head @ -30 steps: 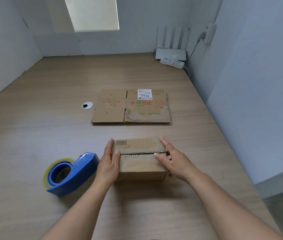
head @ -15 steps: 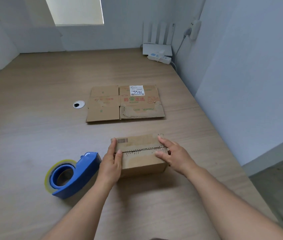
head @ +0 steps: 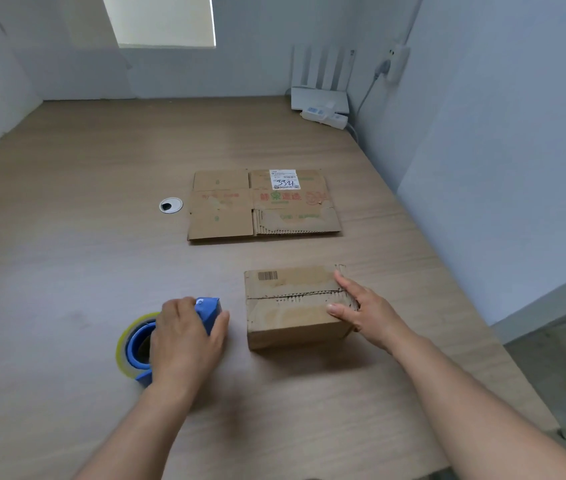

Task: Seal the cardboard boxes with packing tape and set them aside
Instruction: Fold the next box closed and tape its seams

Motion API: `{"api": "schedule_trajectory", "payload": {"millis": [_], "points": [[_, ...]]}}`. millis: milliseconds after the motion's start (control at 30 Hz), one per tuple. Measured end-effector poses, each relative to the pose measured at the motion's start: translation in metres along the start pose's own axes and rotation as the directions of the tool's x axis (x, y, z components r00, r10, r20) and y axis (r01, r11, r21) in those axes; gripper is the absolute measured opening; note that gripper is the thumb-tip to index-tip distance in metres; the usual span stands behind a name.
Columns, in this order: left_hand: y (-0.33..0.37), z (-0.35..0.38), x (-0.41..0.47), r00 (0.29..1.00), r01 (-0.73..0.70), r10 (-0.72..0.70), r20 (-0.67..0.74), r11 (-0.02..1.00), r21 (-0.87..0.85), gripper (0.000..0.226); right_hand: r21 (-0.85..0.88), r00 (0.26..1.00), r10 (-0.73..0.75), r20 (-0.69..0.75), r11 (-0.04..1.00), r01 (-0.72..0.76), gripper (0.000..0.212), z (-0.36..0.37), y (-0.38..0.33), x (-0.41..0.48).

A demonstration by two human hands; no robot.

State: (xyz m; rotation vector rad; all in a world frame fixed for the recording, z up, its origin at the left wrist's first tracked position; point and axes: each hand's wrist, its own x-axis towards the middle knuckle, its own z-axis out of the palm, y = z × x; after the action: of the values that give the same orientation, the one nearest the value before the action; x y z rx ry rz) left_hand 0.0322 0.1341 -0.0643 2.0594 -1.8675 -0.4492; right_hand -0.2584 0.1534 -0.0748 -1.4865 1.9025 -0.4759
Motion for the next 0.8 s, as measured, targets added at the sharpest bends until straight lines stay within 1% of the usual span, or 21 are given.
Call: {"api": "schedule_trajectory", "payload": {"millis": [33,133,267,333,400,433,500,567,633,733,800], "points": [[-0.008,0.001,-0.001,0.998,0.045,-0.048,0.035,0.997,0.065,0.060,0.003,1.000,-0.001,0.000,1.000,0.001,0.069,0.000,0.000,0.000],[-0.020,0.006,-0.002,0.963,0.207,-0.227,0.143,0.968,0.141,0.069,0.005,1.000,-0.003,0.007,1.000,0.003,0.070,0.000,0.000,0.001],[-0.025,0.010,0.010,0.938,0.207,-0.279,0.207,0.927,0.314,0.083,0.007,0.999,-0.023,0.028,1.000,0.023,0.072,-0.004,-0.004,0.008],[-0.027,0.010,0.017,0.925,0.250,-0.317,0.210,0.922,0.294,0.076,0.007,0.998,-0.032,0.046,0.999,0.032,0.072,-0.008,-0.007,0.015],[-0.031,0.008,0.018,0.909,0.323,-0.363,0.204,0.924,0.204,0.062,0.001,0.997,-0.037,0.073,0.999,0.037,0.073,-0.011,-0.009,0.020],[-0.033,0.006,0.018,0.905,0.338,-0.372,0.206,0.923,0.182,0.054,0.000,0.996,-0.038,0.082,0.999,0.038,0.073,-0.011,-0.009,0.020],[-0.033,0.002,0.015,0.901,0.332,-0.370,0.227,0.924,0.189,0.043,0.004,0.995,-0.038,0.088,0.999,0.038,0.073,-0.010,-0.007,0.020],[-0.026,-0.008,0.014,0.909,0.313,-0.342,0.239,0.937,0.152,0.040,0.012,0.995,-0.043,0.089,0.999,0.042,0.073,-0.009,-0.005,0.020],[-0.008,-0.023,0.015,0.936,0.277,-0.272,0.224,0.961,0.012,0.036,0.010,0.994,-0.053,0.092,0.999,0.052,0.073,-0.010,-0.005,0.021],[0.034,-0.052,0.014,0.975,0.121,-0.077,0.207,0.971,-0.205,0.026,-0.003,0.993,-0.067,0.097,0.998,0.067,0.072,-0.010,-0.005,0.020],[0.060,-0.064,0.013,0.962,-0.016,0.081,0.263,0.971,-0.240,0.024,-0.004,0.993,-0.071,0.095,0.997,0.072,0.072,-0.011,-0.004,0.020]]}}
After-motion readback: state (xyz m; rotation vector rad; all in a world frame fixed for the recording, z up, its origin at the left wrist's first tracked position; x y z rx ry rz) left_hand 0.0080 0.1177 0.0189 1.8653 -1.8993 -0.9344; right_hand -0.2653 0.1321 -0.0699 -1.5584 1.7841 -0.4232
